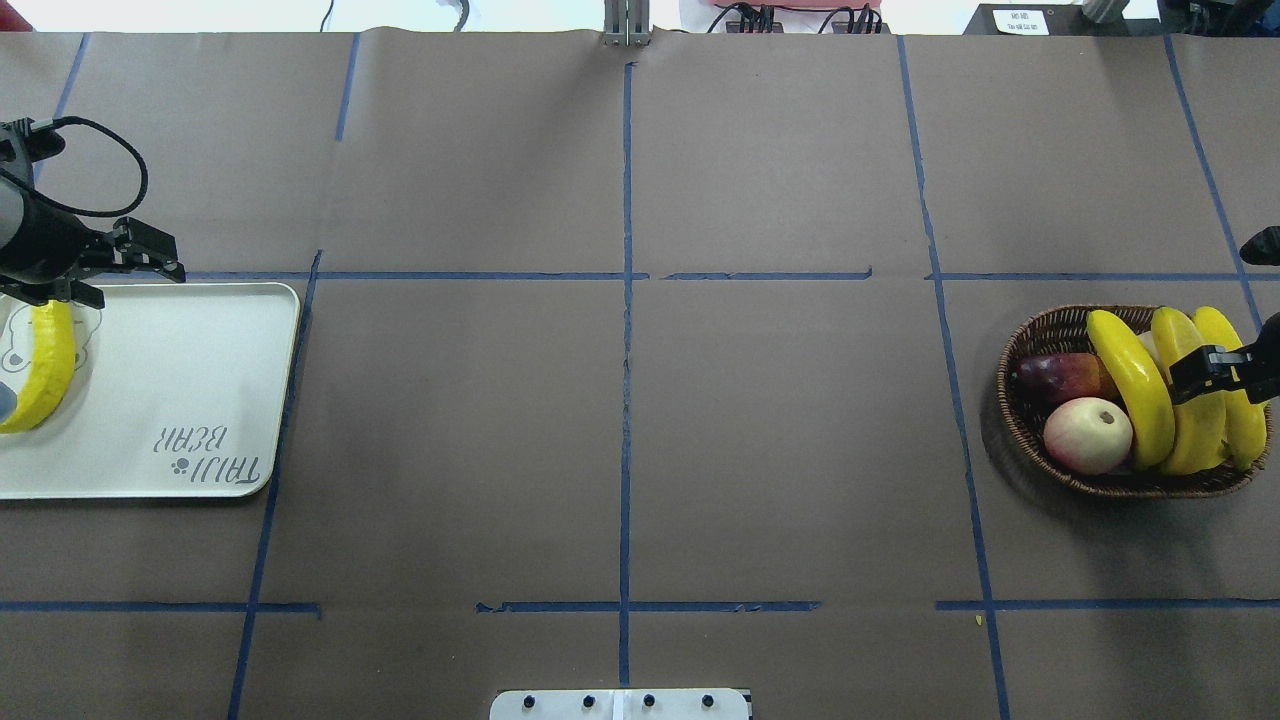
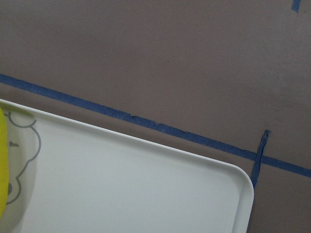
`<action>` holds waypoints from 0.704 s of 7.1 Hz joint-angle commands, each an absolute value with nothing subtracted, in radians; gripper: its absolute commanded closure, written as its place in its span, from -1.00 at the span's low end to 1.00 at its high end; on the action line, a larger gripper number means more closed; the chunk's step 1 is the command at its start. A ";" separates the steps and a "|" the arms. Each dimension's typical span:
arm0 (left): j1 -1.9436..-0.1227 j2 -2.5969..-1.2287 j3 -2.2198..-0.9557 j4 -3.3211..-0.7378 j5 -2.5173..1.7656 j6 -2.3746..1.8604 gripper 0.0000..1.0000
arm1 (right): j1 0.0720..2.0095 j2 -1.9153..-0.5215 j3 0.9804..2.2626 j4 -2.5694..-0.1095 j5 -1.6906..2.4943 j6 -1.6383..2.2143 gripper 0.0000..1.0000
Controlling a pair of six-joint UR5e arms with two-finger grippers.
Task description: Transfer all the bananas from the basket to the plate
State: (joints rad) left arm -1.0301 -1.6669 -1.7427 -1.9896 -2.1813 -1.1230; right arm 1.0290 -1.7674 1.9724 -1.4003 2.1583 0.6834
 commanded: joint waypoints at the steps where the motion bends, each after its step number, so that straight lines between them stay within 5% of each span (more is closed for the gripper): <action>1: -1.032 -1.666 -1.747 -1.990 -2.181 -1.123 -0.99 | 1.028 -1.767 1.967 -1.402 2.158 0.686 -0.47; 5: -1.032 -1.664 -1.753 -1.990 -2.181 -1.123 -0.99 | 1.017 -1.764 1.964 -1.405 2.158 0.690 -0.49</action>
